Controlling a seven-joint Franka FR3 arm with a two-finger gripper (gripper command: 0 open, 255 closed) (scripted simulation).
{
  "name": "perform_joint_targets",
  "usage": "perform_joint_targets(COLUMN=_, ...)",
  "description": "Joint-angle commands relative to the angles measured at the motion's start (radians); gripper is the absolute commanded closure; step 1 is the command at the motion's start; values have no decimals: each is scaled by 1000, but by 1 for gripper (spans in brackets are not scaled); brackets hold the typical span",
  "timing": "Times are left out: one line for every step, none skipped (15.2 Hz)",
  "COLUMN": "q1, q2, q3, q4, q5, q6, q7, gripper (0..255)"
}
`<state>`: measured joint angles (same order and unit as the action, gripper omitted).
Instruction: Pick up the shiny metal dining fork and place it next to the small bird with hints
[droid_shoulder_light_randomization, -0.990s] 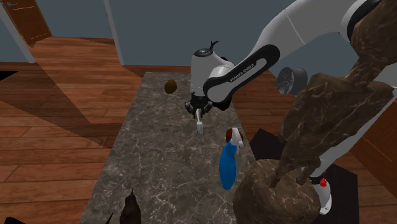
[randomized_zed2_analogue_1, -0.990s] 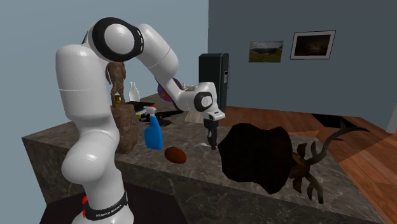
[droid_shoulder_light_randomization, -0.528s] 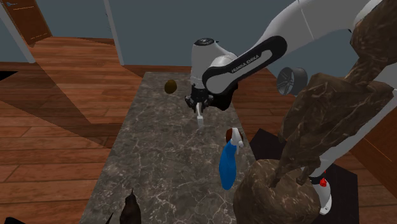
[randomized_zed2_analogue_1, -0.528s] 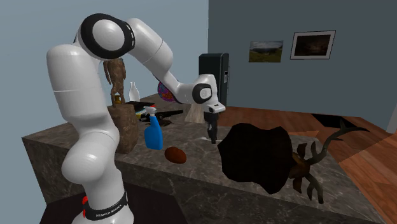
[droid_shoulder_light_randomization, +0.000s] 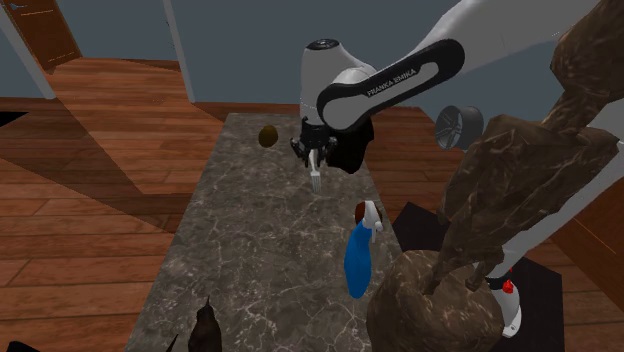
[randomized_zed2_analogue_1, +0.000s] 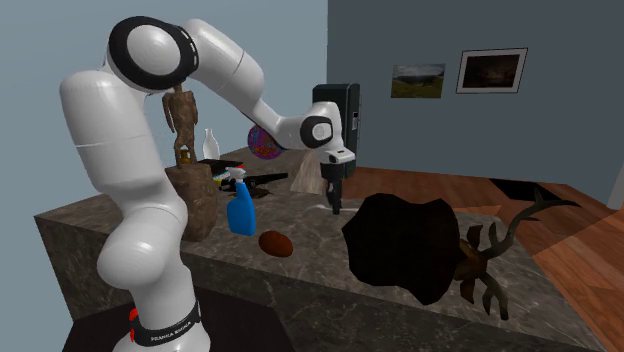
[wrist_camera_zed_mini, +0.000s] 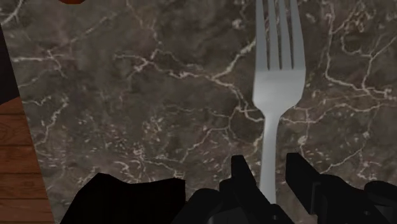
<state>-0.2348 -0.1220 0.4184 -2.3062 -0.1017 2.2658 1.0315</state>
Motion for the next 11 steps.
perform_joint_targets(q1=1, q2=-15, q3=-3, q4=16, q5=10, q6=-29, q7=-10, gripper=255)
perform_joint_targets(q1=1, q2=-21, q3=-4, q4=23, q5=14, q6=-42, q7=-15, gripper=255)
perform_joint_targets(q1=2, q2=-28, q3=-5, q4=31, q5=18, q6=-56, q7=-19, gripper=255)
perform_joint_targets(q1=2, q2=-34, q3=-6, q4=39, q5=22, q6=-69, q7=-23, gripper=255)
perform_joint_targets(q1=3, q2=-40, q3=-7, q4=47, q5=25, q6=-82, q7=-27, gripper=255)
perform_joint_targets(q1=3, q2=-41, q3=-7, q4=49, q5=26, q6=-85, q7=-27, gripper=255)
perform_joint_targets(q1=14, q2=-59, q3=4, q4=32, q5=35, q6=-87, q7=-11, gripper=255)
perform_joint_targets(q1=26, q2=-77, q3=15, q4=16, q5=45, q6=-90, q7=6, gripper=255)
perform_joint_targets(q1=38, q2=-95, q3=27, q4=2, q5=55, q6=-92, q7=23, gripper=255)
perform_joint_targets(q1=50, q2=-111, q3=39, q4=-11, q5=65, q6=-96, q7=40, gripper=255)
perform_joint_targets(q1=63, q2=-127, q3=52, q4=-23, q5=74, q6=-99, q7=58, gripper=255)
